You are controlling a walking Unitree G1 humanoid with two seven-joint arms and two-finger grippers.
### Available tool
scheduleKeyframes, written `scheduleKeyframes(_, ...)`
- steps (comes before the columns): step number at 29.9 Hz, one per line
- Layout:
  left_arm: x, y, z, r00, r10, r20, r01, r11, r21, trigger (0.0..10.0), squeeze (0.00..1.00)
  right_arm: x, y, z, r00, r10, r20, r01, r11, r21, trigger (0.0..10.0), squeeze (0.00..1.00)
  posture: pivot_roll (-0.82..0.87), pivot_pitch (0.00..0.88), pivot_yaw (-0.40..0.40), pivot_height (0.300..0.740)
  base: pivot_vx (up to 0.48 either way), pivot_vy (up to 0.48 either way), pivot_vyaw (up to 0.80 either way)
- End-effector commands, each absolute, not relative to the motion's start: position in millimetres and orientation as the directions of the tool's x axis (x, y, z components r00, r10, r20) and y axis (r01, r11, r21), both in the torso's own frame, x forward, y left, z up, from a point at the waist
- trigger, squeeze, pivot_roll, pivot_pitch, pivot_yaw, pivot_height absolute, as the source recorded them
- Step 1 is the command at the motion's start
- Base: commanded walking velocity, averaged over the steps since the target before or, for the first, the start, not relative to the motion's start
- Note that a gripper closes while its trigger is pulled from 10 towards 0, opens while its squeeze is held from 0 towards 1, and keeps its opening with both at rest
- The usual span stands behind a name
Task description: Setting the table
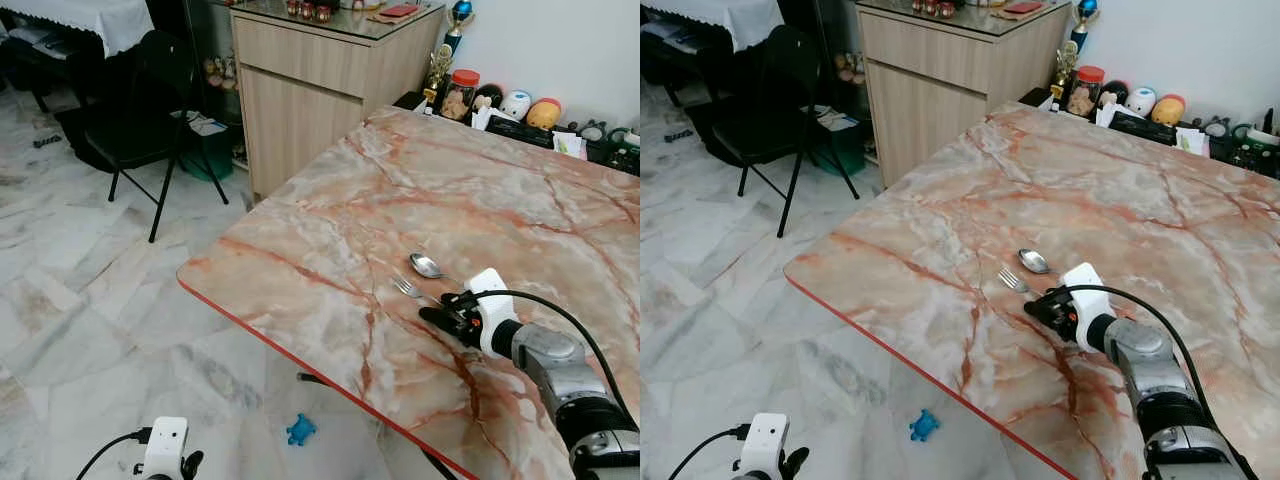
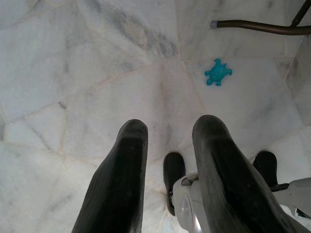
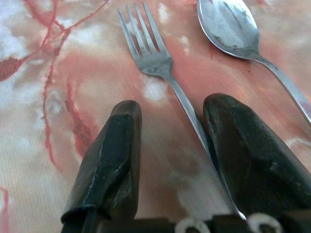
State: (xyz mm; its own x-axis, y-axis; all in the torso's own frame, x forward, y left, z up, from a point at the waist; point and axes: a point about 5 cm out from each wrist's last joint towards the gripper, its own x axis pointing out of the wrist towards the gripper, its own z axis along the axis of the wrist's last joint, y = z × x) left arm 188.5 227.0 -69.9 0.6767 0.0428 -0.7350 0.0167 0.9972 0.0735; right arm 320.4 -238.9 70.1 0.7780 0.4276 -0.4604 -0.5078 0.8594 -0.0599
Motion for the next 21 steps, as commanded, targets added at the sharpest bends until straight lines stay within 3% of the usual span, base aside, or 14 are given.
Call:
scheduleKeyframes(1, 181.1, 228.9, -73.8, 0.651, 0.047, -0.758, 0.013, 0.997, 0.073, 10.0, 0.00, 320.9, -241.6, 68.2, 0.784, 0.399, -0.475, -0.487, 0.871, -0.072, 10.0, 0.00, 0.14, 0.000, -0.030, 0.740, 0.000, 0.000, 0.00)
scheduleKeyframes(2, 180.1, 229.6, -74.2, 0.647, 0.048, -0.761, 0.012, 0.997, 0.073, 10.0, 0.00, 320.9, -242.3, 67.1, 0.787, 0.388, -0.480, -0.475, 0.877, -0.071, 10.0, 0.00, 0.14, 0.000, -0.029, 0.740, 0.000, 0.000, 0.00)
scheduleKeyframes(3, 179.1, 230.0, -74.6, 0.644, 0.048, -0.764, 0.012, 0.997, 0.073, 10.0, 0.00, 320.6, -242.8, 65.6, 0.788, 0.378, -0.486, -0.464, 0.884, -0.064, 4.0, 0.00, 0.14, 0.000, -0.029, 0.740, 0.000, 0.000, 0.00)
scheduleKeyframes(4, 178.4, 230.2, -75.0, 0.642, 0.048, -0.765, 0.012, 0.997, 0.073, 10.0, 0.00, 320.5, -243.1, 64.5, 0.788, 0.372, -0.491, -0.456, 0.888, -0.060, 4.0, 0.00, 0.14, 0.000, -0.029, 0.740, 0.000, 0.000, 0.00)
scheduleKeyframes(5, 178.0, 230.2, -75.2, 0.640, 0.048, -0.766, 0.012, 0.997, 0.073, 10.0, 0.00, 320.2, -243.5, 63.6, 0.788, 0.366, -0.495, -0.451, 0.890, -0.060, 0.0, 0.00, 0.14, 0.000, -0.029, 0.740, 0.000, 0.000, 0.00)
scheduleKeyframes(21, 175.9, 228.4, -76.7, 0.634, 0.043, -0.772, 0.013, 0.998, 0.066, 10.0, 0.00, 319.7, -239.8, 59.8, 0.782, 0.373, -0.500, -0.460, 0.886, -0.059, 0.0, 0.00, 0.15, 0.006, -0.031, 0.740, 0.000, 0.000, 0.00)
